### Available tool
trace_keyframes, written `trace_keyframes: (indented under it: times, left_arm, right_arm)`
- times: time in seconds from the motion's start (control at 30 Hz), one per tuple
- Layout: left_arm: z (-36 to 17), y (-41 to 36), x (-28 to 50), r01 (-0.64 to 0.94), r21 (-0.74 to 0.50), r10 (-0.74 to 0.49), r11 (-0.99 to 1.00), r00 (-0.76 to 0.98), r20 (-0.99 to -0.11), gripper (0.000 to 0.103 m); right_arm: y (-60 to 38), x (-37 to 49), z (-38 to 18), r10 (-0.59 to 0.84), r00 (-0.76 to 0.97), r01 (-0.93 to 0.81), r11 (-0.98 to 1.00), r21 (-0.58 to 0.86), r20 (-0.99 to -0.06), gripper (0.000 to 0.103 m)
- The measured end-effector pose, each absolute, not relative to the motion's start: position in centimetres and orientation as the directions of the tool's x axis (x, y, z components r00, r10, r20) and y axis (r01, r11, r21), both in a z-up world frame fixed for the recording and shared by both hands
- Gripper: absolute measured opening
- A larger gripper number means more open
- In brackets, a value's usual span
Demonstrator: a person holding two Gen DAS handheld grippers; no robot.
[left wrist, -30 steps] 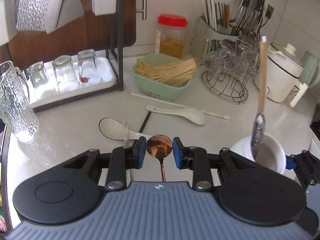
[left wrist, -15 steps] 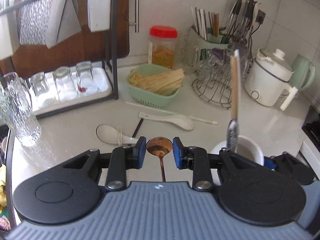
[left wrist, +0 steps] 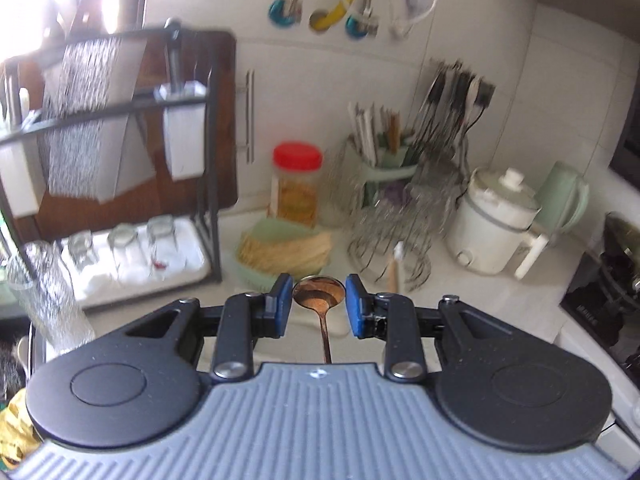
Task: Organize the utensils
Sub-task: 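Lower the copper spoon into the jar and open the left tool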
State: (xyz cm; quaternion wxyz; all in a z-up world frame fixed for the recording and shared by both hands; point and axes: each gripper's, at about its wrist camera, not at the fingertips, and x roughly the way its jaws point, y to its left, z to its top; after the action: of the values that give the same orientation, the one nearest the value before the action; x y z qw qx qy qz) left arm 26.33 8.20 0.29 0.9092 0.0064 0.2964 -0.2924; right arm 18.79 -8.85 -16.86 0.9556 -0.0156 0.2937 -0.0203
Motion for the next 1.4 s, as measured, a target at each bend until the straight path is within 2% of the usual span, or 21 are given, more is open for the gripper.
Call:
trace_keyframes:
  times: [0.23, 0.43, 0.7, 1.07, 1.4]
  left_arm:
    - [3.8, 7.0, 25.9, 0.587, -0.167, -0.585, 0.792, 0.653, -0.481, 0.033]
    - [4.2, 4.9, 25.7, 0.637, -0.164, -0.629, 0.753, 0.626, -0.461, 0.033]
    - [1.0, 2.5, 25.4, 0.681, -0.137, -0.638, 0.719, 0.570, -0.517, 0.033]
    - [-4.6, 1.8, 25.9, 0.654, -0.136, -0.571, 0.744, 0.518, -0.637, 0.033]
    - [-7.2, 1.4, 25.2, 0.638, -0.119, -0.525, 0.761, 0.496, -0.692, 0.034]
  right_arm:
    - [-8.7, 19.2, -16.8, -0.049, 0.821, 0.033, 0.999, -0.039, -0.569, 0.090]
    - [-8.7, 19.3, -16.8, -0.049, 0.821, 0.032, 0.999, -0.040, -0.569, 0.090]
    - [-8.6, 19.3, -16.9, -0.051, 0.822, 0.032, 0.999, -0.042, -0.567, 0.090]
    - [-8.8, 19.2, -16.9, -0.041, 0.827, 0.020, 0.999, -0.043, -0.560, 0.090]
    - [-8.9, 19.2, -16.9, -0.032, 0.829, 0.011, 0.999, -0.041, -0.559, 0.090]
